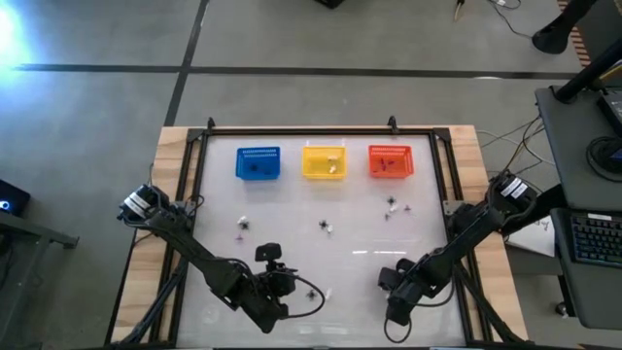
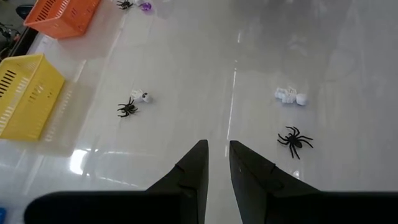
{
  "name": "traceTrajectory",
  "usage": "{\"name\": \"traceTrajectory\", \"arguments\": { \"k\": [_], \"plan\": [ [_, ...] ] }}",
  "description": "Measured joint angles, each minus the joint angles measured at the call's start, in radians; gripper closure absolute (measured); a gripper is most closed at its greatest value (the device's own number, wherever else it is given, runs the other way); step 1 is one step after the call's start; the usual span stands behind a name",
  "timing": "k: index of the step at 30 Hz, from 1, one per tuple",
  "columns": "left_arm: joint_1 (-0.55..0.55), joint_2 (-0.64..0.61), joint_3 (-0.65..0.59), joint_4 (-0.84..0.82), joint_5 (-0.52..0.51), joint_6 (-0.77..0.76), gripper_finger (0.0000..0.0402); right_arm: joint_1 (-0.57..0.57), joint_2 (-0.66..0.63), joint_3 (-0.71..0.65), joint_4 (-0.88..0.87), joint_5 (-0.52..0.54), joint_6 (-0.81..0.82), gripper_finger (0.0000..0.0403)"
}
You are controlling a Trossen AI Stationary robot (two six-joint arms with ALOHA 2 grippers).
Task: Sort Halloween decoration
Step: Put the white skeleton toy into the yellow basket
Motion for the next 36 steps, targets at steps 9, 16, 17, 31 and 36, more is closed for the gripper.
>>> {"name": "traceTrajectory", "arguments": {
  "k": [9, 16, 17, 31, 36],
  "plan": [
    [0.0, 0.0, 0.009, -0.001, 0.024, 0.014, 0.0354, -0.01, -0.134, 0.09, -0.074, 0.116, -0.097, 0.0391],
    [0.0, 0.0, 0.04, -0.021, 0.026, 0.038, 0.0354, -0.121, -0.23, 0.134, -0.167, 0.269, -0.281, 0.0393],
    [0.0, 0.0, 0.048, -0.028, 0.026, 0.038, 0.0354, -0.144, -0.236, 0.134, -0.168, 0.269, -0.315, 0.0393],
    [-0.002, -0.001, 0.082, -0.093, 0.03, 0.025, 0.0354, -0.449, -0.26, 0.128, -0.167, 0.086, -0.598, 0.0394],
    [-0.002, -0.001, 0.079, -0.111, 0.031, 0.031, 0.0354, -0.431, -0.23, 0.126, -0.191, 0.046, -0.545, 0.0392]
  ]
}}
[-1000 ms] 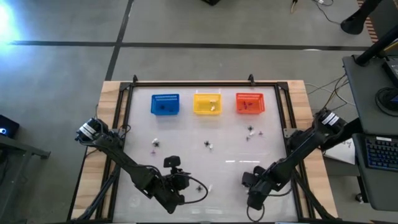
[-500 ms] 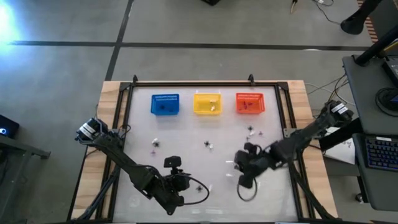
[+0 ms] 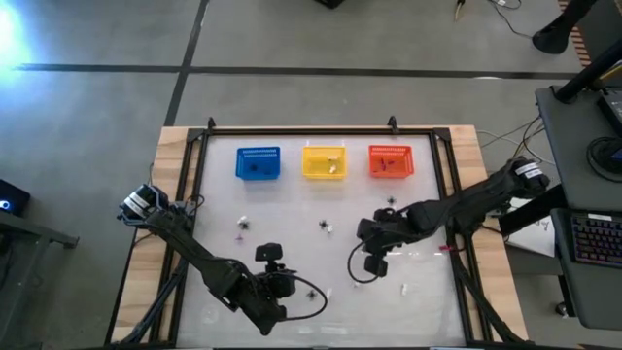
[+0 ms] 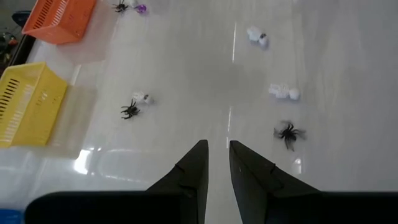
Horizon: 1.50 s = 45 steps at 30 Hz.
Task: Sort Halloween decoration
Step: Put the white skeleton toy into the yellow basket
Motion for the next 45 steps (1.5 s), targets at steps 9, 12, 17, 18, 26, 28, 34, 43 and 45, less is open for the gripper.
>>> {"name": "traceTrajectory", "arguments": {
  "k": [9, 12, 17, 18, 26, 28, 34, 43, 45],
  "plan": [
    [0.0, 0.0, 0.007, -0.038, 0.0, 0.001, 0.0354, 0.086, 0.084, 0.0, 0.02, -0.013, -0.026, 0.0327],
    [0.0, 0.0, 0.007, -0.045, 0.0, 0.001, 0.0354, 0.117, 0.124, 0.0, 0.084, -0.012, -0.126, 0.0309],
    [0.0, 0.0, 0.007, -0.044, 0.001, -0.011, 0.0354, 0.148, 0.204, 0.0, 0.176, -0.013, -0.3, 0.0293],
    [0.0, 0.0, 0.007, -0.044, 0.001, -0.012, 0.0354, 0.149, 0.218, 0.0, 0.179, -0.013, -0.313, 0.0291],
    [0.0, 0.0, 0.007, -0.044, 0.001, -0.013, 0.0354, 0.148, 0.28, 0.0, 0.21, -0.013, -0.314, 0.028],
    [0.0, -0.001, 0.007, -0.047, 0.001, -0.013, 0.0354, 0.149, 0.288, -0.001, 0.22, -0.017, -0.314, 0.0278],
    [0.0, -0.001, 0.007, -0.05, 0.001, -0.013, 0.0354, 0.15, 0.291, -0.001, 0.255, -0.055, -0.306, 0.0269],
    [0.0, -0.001, 0.007, -0.058, 0.001, -0.013, 0.0354, 0.15, 0.291, -0.001, 0.323, -0.092, -0.292, 0.0253],
    [0.0, -0.001, 0.007, -0.059, 0.001, -0.013, 0.0354, 0.149, 0.291, -0.001, 0.344, -0.092, -0.293, 0.0252]
  ]
}}
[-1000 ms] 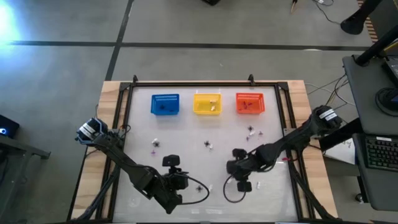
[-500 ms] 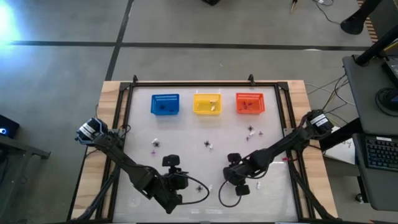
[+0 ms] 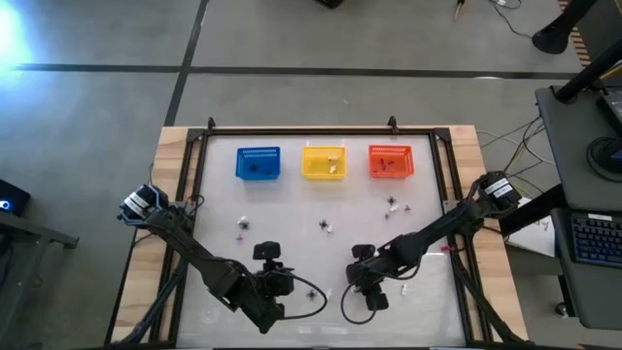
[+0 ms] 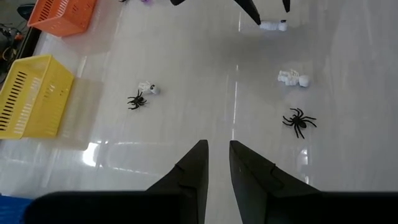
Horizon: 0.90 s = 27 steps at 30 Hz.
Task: Sort Halloween decoration
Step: Put the white skeleton toy into the yellow basket
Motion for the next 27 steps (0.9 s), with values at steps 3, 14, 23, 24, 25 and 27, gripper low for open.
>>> {"name": "traceTrajectory", "arguments": {
  "k": [3, 14, 23, 24, 25, 27],
  "plan": [
    [0.0, 0.0, 0.0, 0.0, 0.0, 0.0, 0.0354, 0.0, 0.0, 0.0, -0.004, 0.0, -0.001, 0.0252],
    [0.0, 0.0, 0.0, -0.003, 0.0, 0.009, 0.0354, -0.001, 0.041, 0.003, 0.016, 0.008, -0.005, 0.0252],
    [0.0, 0.0, -0.002, -0.005, 0.0, 0.01, 0.0354, 0.0, 0.043, 0.044, 0.007, 0.0, 0.011, 0.0252],
    [0.0, 0.0, -0.002, -0.005, 0.0, 0.01, 0.0354, 0.0, 0.043, 0.052, 0.005, 0.0, 0.031, 0.0252],
    [0.0, 0.0, -0.002, -0.006, 0.0, 0.01, 0.0354, 0.0, 0.043, 0.059, 0.005, -0.001, 0.058, 0.0252],
    [0.0, 0.0, -0.002, -0.005, 0.0, 0.009, 0.0354, 0.0, 0.043, 0.07, 0.004, 0.0, 0.117, 0.0252]
  ]
}}
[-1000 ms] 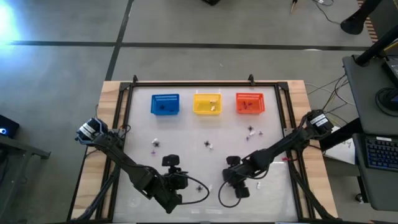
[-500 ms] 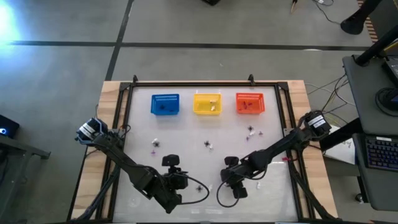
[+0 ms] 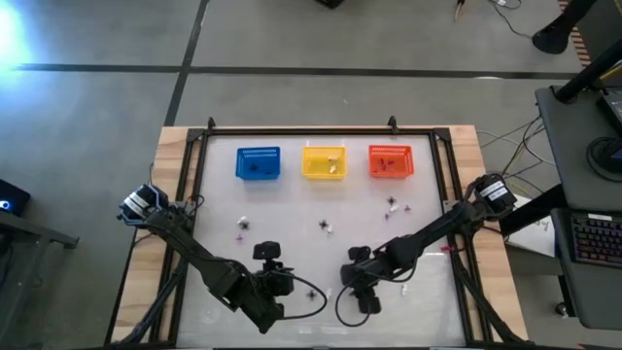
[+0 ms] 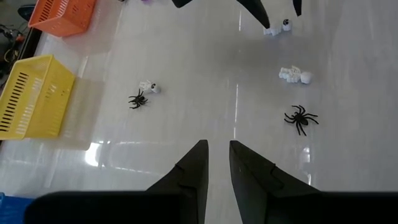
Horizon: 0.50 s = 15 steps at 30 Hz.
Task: Sort Halloween decoration
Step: Put the white skeleton toy into the yellow basket
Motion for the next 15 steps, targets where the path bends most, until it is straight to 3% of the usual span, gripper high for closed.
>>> {"name": "traceTrajectory", "arguments": {
  "k": [4, 11, 15],
  "plan": [
    [0.0, 0.0, 0.0, 0.0, 0.0, -0.001, 0.0354, 0.0, 0.0, 0.002, -0.003, 0.02, 0.113, 0.0252],
    [0.0, 0.0, 0.0, -0.004, 0.0, 0.007, 0.0354, 0.001, 0.0, -0.002, -0.095, 0.14, 0.477, 0.0252],
    [0.0, 0.0, -0.001, -0.03, 0.0, 0.028, 0.0354, 0.0, 0.0, -0.002, -0.095, 0.143, 0.658, 0.0252]
  ]
}}
